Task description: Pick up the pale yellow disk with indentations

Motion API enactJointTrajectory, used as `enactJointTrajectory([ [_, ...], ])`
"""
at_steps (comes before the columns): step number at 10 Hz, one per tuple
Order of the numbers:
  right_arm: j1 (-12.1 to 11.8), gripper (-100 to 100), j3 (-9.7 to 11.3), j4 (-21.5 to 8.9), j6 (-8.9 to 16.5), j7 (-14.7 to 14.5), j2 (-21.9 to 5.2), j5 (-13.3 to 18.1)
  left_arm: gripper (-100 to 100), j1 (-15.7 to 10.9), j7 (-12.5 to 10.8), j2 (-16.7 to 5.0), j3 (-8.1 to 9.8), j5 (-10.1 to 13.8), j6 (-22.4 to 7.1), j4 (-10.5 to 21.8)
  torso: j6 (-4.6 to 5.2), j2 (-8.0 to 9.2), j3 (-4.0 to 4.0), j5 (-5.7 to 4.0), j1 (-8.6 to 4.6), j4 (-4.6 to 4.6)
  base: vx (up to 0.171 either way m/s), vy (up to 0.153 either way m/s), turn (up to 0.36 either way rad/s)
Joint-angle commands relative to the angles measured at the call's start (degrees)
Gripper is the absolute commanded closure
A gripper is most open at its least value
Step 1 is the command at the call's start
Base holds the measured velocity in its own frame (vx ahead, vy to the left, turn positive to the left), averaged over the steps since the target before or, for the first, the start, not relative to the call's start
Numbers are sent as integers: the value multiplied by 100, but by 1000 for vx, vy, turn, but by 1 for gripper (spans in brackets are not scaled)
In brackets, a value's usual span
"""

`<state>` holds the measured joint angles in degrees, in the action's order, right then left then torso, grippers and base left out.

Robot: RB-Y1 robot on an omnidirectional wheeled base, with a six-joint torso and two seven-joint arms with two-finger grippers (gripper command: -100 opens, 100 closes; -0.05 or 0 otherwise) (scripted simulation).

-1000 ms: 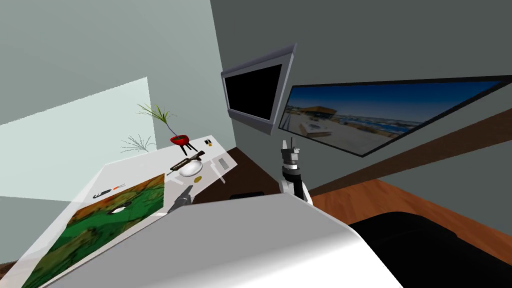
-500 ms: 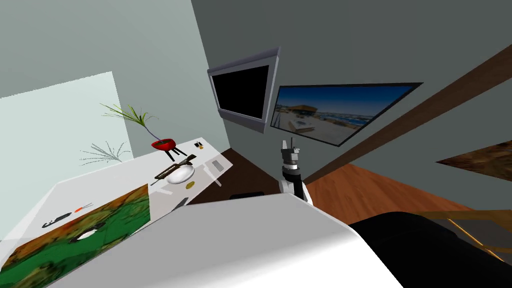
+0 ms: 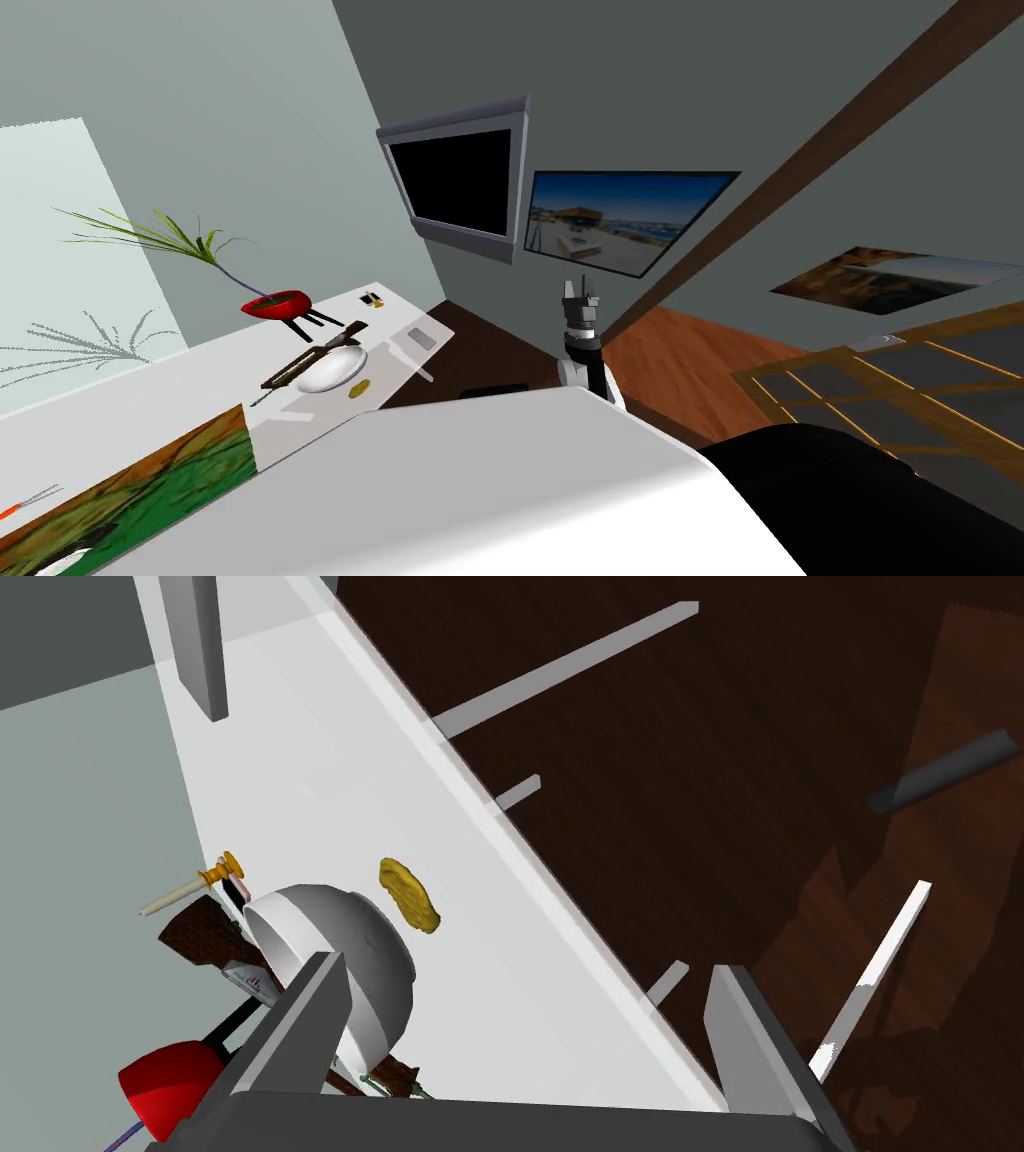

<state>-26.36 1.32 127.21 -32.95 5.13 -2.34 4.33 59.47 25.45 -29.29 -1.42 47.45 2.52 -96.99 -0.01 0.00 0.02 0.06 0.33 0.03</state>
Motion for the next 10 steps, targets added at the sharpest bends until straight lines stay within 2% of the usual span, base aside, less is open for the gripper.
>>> enactJointTrajectory([
  [1, 0, 0, 0, 0, 0, 0, 0, 0, -100, 103, 133, 17, 42, 182, -175, 20, 0, 0, 0, 0, 0, 0, -14, 17, -183],
  [2, -2, 0, -1, 0, 0, 0, 0, 0, -100, 235, 271, -95, 48, 418, -334, 212, -6, -4, -2, 0, 0, -1, -7, 10, -363],
  [3, 0, 0, 0, 0, 0, 0, 0, 0, -100, 235, 271, -95, 48, 480, -334, 212, -1, -5, -3, -1, -2, -1, -7, 16, -153],
  [4, -2, 0, -1, 0, 0, 0, 0, 0, -100, 352, 404, -200, 53, 713, -496, 397, -6, -8, -4, 1, -1, -1, -2, 8, -292],
  [5, -1, 0, 0, 0, 0, 0, 0, 0, -100, 352, 404, -200, 53, 777, -496, 397, -2, -9, -5, 0, 0, -2, -2, 15, -164],
  [6, -2, 0, -1, 0, 0, 0, 0, 0, -100, 453, 533, -296, 55, 1011, -659, 573, -6, -11, -6, 0, -1, -2, 3, 10, -272],
  [7, -1, 0, -1, 0, 0, 0, 0, 0, -100, 453, 533, -296, 55, 1071, -659, 573, -2, -13, -7, 0, 0, -3, 4, 15, -173],
  [8, -2, 0, -1, 0, 0, 0, 0, 0, -100, 538, 655, -383, 55, 1281, -823, 741, -7, -14, -8, 0, -1, -3, 8, 10, -352],
  [9, -1, 0, -1, 0, 0, 0, 0, 0, -100, 538, 655, -383, 55, 1352, -823, 741, -2, -15, -8, 0, -1, -3, 11, 20, -159],
  [10, -3, 0, -2, 0, 0, 0, 0, 0, -100, 606, 772, -461, 54, 1507, -986, 900, -8, -17, -10, 1, 2, -3, 25, 17, -268],
])
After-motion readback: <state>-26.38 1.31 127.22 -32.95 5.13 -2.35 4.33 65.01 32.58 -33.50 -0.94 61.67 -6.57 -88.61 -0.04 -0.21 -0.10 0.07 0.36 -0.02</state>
